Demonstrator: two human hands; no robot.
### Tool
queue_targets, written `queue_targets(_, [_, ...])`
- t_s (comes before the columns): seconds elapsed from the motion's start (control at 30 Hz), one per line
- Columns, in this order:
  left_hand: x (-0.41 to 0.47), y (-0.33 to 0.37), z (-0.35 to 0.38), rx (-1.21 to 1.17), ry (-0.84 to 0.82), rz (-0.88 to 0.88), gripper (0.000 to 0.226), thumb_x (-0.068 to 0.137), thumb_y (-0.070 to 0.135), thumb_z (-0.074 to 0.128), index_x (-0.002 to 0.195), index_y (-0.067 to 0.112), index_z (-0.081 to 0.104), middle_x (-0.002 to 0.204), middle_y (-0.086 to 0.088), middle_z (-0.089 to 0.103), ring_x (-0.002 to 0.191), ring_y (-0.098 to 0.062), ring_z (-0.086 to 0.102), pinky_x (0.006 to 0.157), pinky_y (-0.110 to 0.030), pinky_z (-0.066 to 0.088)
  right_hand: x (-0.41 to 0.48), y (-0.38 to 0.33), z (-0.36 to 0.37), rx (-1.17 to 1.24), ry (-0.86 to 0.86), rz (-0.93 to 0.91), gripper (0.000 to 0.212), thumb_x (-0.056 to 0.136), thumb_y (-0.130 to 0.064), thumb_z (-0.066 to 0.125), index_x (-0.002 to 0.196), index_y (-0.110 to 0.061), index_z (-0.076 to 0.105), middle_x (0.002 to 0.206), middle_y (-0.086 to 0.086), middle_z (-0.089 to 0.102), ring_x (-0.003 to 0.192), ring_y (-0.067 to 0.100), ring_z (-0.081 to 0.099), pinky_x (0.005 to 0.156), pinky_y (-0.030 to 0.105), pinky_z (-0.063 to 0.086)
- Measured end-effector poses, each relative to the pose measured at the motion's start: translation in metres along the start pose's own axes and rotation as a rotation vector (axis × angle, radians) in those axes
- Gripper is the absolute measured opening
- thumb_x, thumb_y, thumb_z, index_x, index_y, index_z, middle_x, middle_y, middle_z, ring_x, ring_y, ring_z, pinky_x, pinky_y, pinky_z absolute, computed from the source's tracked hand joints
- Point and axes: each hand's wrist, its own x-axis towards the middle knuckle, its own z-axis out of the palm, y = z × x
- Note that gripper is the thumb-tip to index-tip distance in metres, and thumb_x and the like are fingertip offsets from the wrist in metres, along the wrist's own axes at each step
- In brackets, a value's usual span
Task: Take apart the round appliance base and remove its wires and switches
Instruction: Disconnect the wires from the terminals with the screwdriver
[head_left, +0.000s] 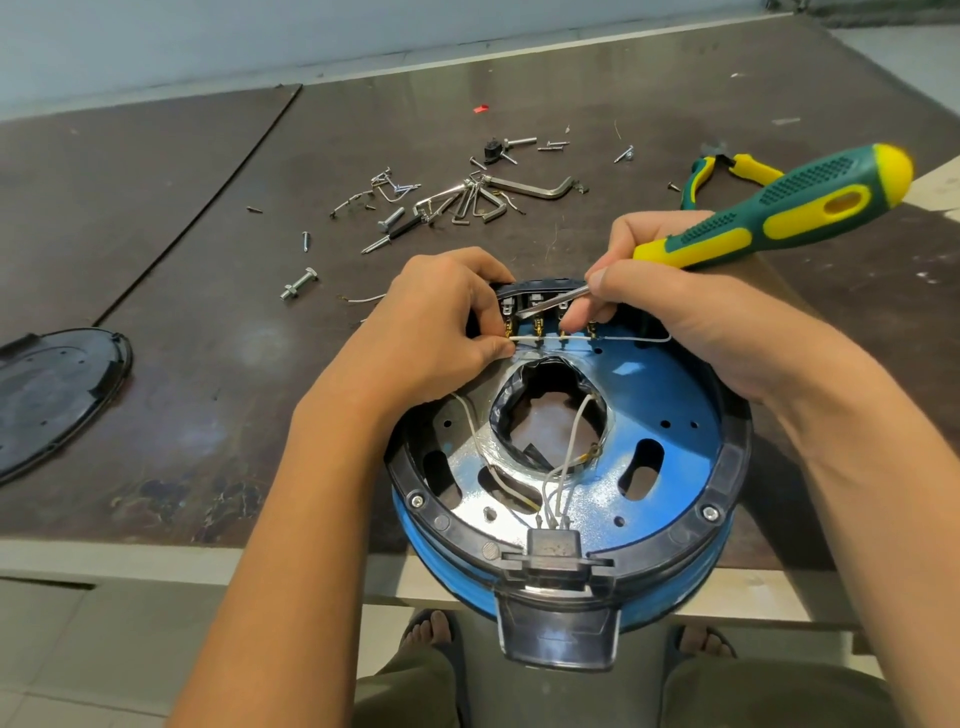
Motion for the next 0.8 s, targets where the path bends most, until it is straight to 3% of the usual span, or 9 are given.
queue_targets(0.37, [0.0002, -0.0015, 0.0010, 0.003, 0.013, 0.006, 0.014, 0.079, 0.020, 0.081, 0.068, 0.016, 0.074, 0.122, 0.013, 0.060, 0.106, -0.012, 0.059, 0.093, -0.039, 0.049, -0.0009, -0.0011, -0.0016, -0.027, -0.022, -0.005, 0.020, 0.090, -0.004, 0.063, 0.071, -0.011, 0.060, 0.080, 0.013, 0.078, 0.085, 0.020, 0.076, 0.076, 0.026, 0.058])
queue_targets(0.53, [-0.0007, -0.0027, 0.0010, -0.015, 0.000, 0.010, 0.010, 0.077, 0.021, 0.082, 0.069, 0.018, 0.076, 0.124, 0.014, 0.058, 0.109, -0.012, 0.058, 0.095, -0.041, 0.049, -0.0020, 0.0006, -0.0032, -0.069, -0.065, -0.004, 0.021, 0.092, -0.007, 0.064, 0.072, -0.013, 0.061, 0.081, 0.011, 0.079, 0.085, 0.018, 0.077, 0.072, 0.020, 0.056])
queue_targets(0.7, [-0.0012, -0.0030, -0.0020, -0.054, -0.004, 0.013, 0.010, 0.078, 0.021, 0.082, 0.071, 0.019, 0.076, 0.127, 0.012, 0.059, 0.109, -0.007, 0.057, 0.095, -0.034, 0.050, -0.0022, 0.0026, -0.0057, 0.121, 0.037, -0.007, 0.023, 0.086, -0.001, 0.060, 0.066, -0.010, 0.055, 0.076, 0.022, 0.073, 0.076, 0.022, 0.073, 0.080, 0.039, 0.057])
queue_targets(0.8, [-0.0046, -0.0018, -0.0082, -0.098, -0.001, 0.008, 0.010, 0.078, 0.025, 0.082, 0.071, 0.023, 0.076, 0.127, 0.014, 0.060, 0.110, -0.001, 0.056, 0.096, -0.029, 0.049, -0.0022, 0.0032, -0.0063, 0.154, 0.061, 0.009, 0.017, 0.086, 0.003, 0.059, 0.070, -0.001, 0.054, 0.076, 0.024, 0.071, 0.074, 0.021, 0.071, 0.080, 0.039, 0.057])
